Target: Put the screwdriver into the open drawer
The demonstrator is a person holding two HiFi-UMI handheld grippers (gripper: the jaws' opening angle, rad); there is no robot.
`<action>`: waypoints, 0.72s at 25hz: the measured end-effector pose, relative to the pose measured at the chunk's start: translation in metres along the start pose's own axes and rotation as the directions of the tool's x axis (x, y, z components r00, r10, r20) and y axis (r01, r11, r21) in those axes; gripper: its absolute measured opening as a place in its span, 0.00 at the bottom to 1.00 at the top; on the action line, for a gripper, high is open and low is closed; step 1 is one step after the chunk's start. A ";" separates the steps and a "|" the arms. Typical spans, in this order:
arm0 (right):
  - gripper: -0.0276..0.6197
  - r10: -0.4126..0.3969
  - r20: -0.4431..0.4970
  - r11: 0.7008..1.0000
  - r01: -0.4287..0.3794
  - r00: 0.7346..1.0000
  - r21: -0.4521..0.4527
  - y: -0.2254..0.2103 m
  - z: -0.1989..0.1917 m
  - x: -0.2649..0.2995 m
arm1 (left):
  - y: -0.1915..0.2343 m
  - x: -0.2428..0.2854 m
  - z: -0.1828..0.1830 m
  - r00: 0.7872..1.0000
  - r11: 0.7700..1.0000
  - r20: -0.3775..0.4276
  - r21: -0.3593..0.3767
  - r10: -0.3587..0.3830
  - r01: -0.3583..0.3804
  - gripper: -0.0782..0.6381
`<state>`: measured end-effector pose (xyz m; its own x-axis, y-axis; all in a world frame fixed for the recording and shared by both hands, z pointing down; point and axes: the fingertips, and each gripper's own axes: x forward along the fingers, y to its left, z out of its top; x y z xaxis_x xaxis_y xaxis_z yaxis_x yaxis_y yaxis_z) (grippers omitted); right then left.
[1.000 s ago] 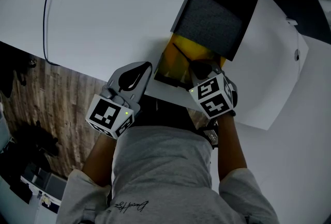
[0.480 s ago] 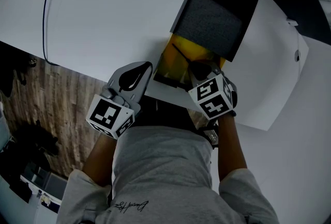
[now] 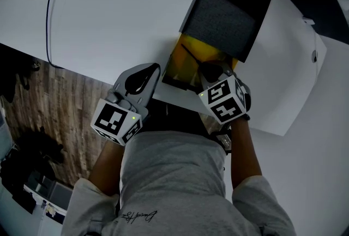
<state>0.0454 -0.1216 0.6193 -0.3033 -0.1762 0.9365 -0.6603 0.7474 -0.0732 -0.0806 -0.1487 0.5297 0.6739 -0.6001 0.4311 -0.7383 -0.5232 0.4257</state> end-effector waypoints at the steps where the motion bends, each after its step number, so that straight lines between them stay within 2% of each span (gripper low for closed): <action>1: 0.16 -0.001 0.003 1.000 0.001 1.000 0.001 0.000 0.001 -0.001 | 0.000 -0.001 0.001 1.000 1.000 0.002 0.002 0.001 -0.001 0.11; 10: 0.16 -0.004 0.053 0.999 0.002 0.999 0.035 0.000 0.004 -0.016 | -0.010 -0.005 0.011 1.000 0.999 0.016 0.037 -0.009 0.008 0.11; 18: 0.10 -0.030 0.127 0.996 0.019 0.991 0.091 0.000 0.006 -0.040 | -0.021 -0.015 0.028 0.999 0.997 0.031 0.081 -0.015 0.012 0.11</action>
<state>0.0537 -0.1181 0.5797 -0.3677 -0.2784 0.8873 -0.7255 0.6828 -0.0864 -0.0756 -0.1459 0.4917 0.6835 -0.6109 0.3995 -0.7299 -0.5777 0.3654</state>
